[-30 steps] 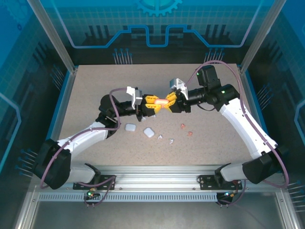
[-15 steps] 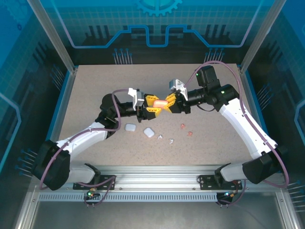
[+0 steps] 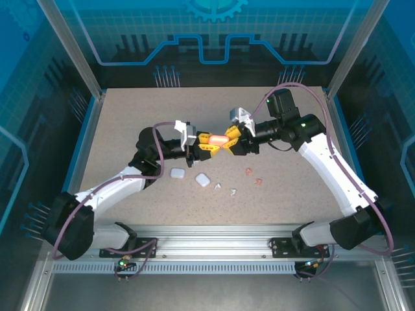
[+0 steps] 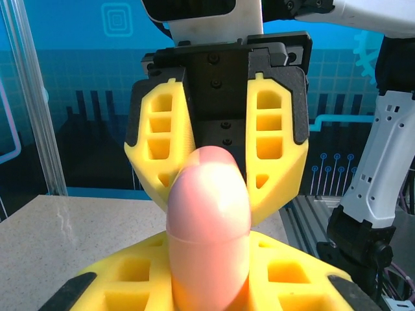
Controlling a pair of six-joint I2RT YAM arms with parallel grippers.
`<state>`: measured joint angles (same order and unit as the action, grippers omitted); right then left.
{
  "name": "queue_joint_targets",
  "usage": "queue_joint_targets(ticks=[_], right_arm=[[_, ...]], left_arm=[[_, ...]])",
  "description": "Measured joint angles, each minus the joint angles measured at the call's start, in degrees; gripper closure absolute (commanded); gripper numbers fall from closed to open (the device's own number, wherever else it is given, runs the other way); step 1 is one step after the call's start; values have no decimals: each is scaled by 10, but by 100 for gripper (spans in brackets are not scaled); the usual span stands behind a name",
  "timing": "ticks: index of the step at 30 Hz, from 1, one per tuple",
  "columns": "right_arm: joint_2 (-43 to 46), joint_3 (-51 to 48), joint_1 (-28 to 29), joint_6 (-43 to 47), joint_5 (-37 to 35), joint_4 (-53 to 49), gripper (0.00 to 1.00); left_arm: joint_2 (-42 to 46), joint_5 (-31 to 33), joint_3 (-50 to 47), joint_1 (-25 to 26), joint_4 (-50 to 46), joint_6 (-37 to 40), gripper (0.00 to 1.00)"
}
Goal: Insert the wireless bluetooth earbuds into the charging case
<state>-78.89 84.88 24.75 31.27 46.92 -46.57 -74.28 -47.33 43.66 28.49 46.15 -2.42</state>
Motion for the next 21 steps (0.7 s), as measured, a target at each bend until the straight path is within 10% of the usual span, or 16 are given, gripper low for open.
queue_joint_targets(ticks=[9, 21], right_arm=[[36, -26, 0, -9, -48, 16, 16], [54, -42, 37, -21, -127, 63, 8]], left_arm=[[0, 6, -7, 0, -5, 10, 90], [0, 10, -25, 0, -5, 10, 91]])
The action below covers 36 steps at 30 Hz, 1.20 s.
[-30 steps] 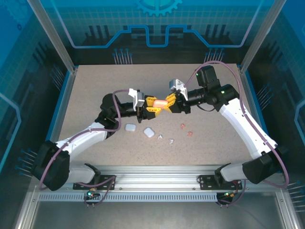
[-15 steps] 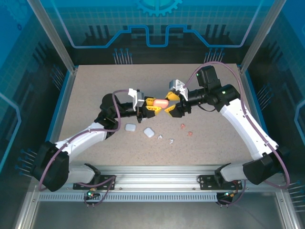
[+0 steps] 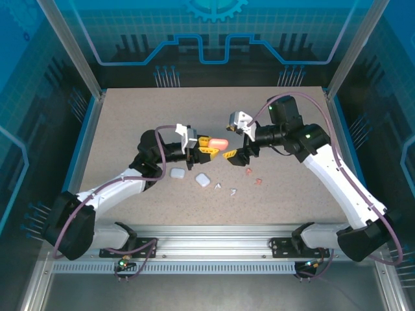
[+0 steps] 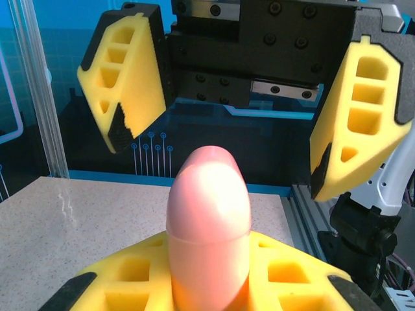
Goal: Insert the wireless bluetooth earbuds into the charging case
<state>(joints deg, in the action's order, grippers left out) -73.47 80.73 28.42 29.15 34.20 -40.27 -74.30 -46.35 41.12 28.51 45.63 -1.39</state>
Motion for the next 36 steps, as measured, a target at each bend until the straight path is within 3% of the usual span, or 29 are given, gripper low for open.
queue_joint_targets(ticks=[20, 36], right_arm=[[-37, 42, 9, -4, -43, 13, 17], [-43, 67, 8, -17, -71, 7, 18]], left_arm=[[0, 3, 0, 2, -4, 1, 91], [0, 15, -2, 2, -19, 1, 91]])
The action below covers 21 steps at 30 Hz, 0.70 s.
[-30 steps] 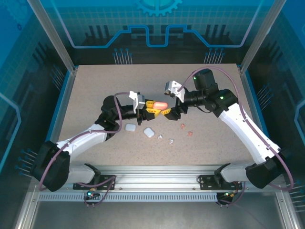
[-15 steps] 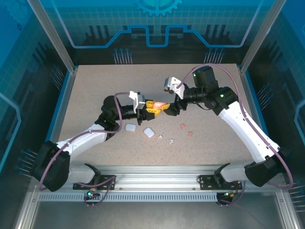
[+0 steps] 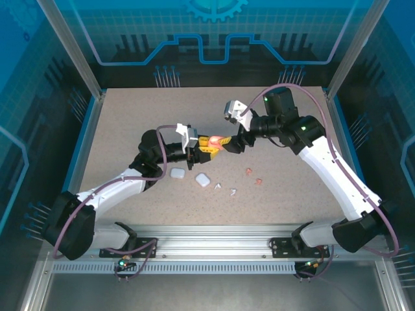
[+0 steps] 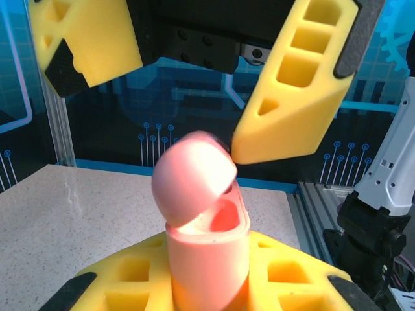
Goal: Insert the wireless bluetooth earbuds into the charging case
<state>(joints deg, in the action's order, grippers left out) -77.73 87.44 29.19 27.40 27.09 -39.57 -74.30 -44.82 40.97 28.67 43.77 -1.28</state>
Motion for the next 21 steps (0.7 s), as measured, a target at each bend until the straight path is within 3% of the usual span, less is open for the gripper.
queue_joint_targets(ticks=[21], right_arm=[[-3, 3, -20, -7, 9, -2, 16]], left_arm=[[0, 0, 0, 0, 0, 2, 90]])
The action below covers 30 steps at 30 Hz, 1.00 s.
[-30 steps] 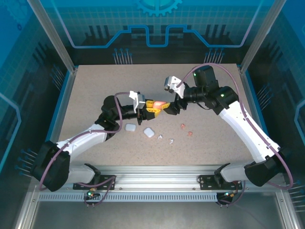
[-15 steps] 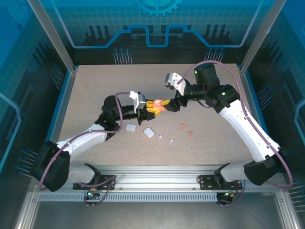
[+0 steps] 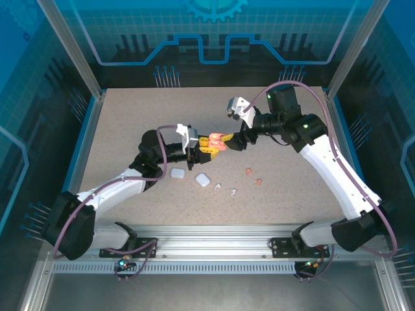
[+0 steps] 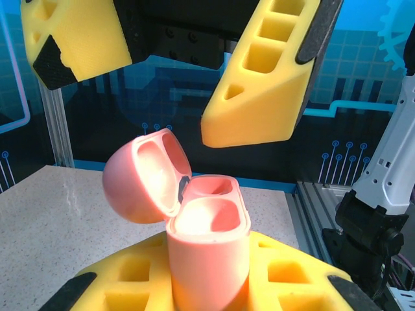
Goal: Insert the wireless bluetooth earbuds into the charging case
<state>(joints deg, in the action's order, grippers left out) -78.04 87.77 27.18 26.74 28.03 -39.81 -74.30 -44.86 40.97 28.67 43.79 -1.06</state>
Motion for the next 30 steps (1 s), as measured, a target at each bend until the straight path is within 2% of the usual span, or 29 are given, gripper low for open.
queue_joint_targets(ticks=[7, 12, 19, 26, 30], right_arm=[[2, 0, -7, -2, 15, -2, 15], [22, -13, -17, -12, 1, 0, 15], [71, -80, -40, -95, -83, 0, 17], [72, -155, -44, -205, -177, -28, 18], [38, -209, -44, -275, -221, -45, 26]], left_arm=[[0, 0, 0, 0, 0, 0, 90], [0, 19, -9, 0, 2, 2, 91], [1, 51, -42, 0, 16, 2, 91], [16, 68, -52, 0, 32, 10, 91], [20, 69, -52, 0, 45, 12, 91]])
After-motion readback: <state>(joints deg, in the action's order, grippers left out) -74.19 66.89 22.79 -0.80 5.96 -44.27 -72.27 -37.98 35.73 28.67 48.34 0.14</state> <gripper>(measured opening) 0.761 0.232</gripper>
